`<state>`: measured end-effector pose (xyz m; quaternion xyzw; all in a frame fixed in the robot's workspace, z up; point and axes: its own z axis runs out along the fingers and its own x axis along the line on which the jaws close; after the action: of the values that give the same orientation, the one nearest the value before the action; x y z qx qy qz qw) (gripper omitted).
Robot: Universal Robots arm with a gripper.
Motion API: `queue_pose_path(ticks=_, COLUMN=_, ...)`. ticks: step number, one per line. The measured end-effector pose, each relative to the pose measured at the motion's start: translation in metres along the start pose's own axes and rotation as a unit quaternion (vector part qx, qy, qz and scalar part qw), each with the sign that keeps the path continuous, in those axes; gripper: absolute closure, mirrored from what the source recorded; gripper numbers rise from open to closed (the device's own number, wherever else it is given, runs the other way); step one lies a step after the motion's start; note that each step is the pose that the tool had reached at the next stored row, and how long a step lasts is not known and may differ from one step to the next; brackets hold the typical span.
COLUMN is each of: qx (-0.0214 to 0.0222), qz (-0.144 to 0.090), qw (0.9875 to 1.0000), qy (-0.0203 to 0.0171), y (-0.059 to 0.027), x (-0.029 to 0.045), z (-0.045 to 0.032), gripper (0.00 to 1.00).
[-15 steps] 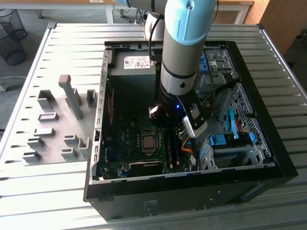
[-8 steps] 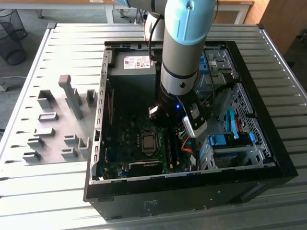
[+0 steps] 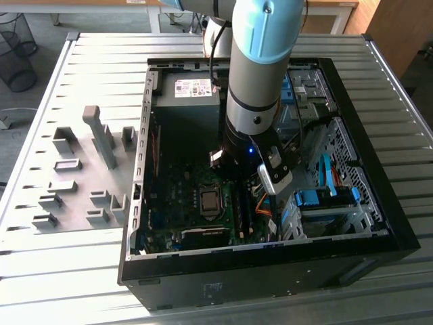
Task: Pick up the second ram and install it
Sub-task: 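Insert the second ram into the second slot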
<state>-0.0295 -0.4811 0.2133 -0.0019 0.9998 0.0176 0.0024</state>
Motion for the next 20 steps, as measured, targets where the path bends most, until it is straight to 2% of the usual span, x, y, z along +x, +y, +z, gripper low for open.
queue_pose_path(ticks=14, qx=0.0001, qz=0.0, qw=1.0, qy=0.0, y=-0.0001, x=-0.0002, z=0.0018, gripper=0.86)
queue_pose_path(ticks=17, qx=-0.0001, qz=0.0, qw=1.0, qy=0.0, y=0.0001, x=-0.0002, z=-0.0025, gripper=0.86)
queue_pose_path(ticks=20, qx=-0.0001, qz=0.0, qw=1.0, qy=0.0, y=0.0001, x=-0.0002, z=-0.0026, gripper=0.86)
